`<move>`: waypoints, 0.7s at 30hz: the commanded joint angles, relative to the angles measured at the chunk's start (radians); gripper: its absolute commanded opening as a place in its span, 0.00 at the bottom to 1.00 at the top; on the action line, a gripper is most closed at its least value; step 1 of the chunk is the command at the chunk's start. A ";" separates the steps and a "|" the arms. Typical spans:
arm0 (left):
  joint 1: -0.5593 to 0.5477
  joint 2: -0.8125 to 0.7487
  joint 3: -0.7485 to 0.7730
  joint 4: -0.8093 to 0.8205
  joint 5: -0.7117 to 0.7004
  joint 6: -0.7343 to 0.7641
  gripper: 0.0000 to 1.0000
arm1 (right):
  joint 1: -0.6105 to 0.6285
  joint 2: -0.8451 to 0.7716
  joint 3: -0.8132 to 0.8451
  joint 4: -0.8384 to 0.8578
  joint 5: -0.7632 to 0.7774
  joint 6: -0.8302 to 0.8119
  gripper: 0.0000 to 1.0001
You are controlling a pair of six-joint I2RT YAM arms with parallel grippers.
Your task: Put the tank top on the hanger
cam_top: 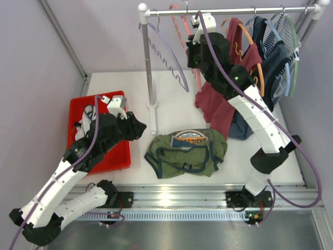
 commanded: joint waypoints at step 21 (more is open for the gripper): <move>-0.027 0.102 -0.224 0.171 0.055 -0.162 0.43 | -0.012 -0.582 -0.595 0.111 0.012 0.139 0.00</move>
